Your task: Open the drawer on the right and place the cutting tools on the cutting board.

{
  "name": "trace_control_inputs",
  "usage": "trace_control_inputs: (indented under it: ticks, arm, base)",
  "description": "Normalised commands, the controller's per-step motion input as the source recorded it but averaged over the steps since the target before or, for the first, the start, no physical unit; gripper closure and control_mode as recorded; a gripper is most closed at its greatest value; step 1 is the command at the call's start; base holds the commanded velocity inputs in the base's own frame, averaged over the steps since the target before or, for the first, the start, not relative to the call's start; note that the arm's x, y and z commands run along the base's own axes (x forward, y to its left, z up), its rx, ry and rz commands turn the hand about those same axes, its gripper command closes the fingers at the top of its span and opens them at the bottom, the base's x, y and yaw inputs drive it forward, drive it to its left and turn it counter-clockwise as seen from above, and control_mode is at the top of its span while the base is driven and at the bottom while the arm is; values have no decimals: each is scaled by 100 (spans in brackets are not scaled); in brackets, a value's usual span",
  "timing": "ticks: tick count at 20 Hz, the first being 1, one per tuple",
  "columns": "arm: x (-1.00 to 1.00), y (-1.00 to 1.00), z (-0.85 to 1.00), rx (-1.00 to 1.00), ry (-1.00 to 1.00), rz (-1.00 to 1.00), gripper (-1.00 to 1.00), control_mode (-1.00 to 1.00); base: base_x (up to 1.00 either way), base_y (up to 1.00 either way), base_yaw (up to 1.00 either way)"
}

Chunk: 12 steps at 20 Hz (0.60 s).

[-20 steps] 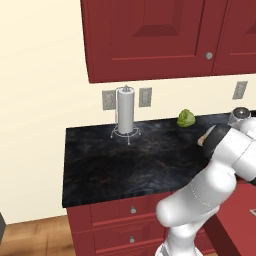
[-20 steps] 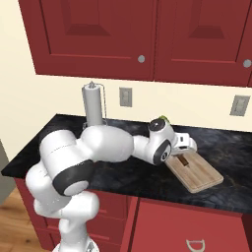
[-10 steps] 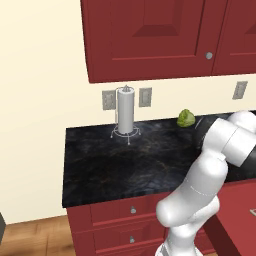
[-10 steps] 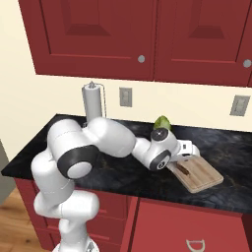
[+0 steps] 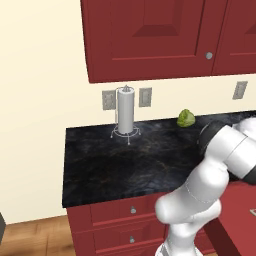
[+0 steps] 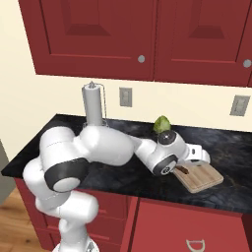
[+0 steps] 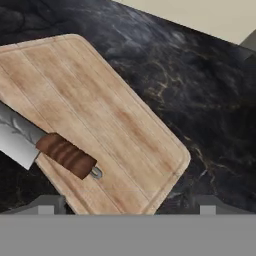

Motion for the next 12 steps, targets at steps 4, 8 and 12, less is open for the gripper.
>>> trace_control_inputs:
  ticks: [4, 8, 12]
  arm:
    - [-100, -36, -25, 0, 4, -17, -100, -100]
    - [-100, -18, -55, 0, 10, -13, -100, -100]
    - [-100, -2, -67, 0, 16, -6, -100, -100]
  base:
    - [0, 0, 0]
    - [0, 0, 0]
    - [0, 0, 0]
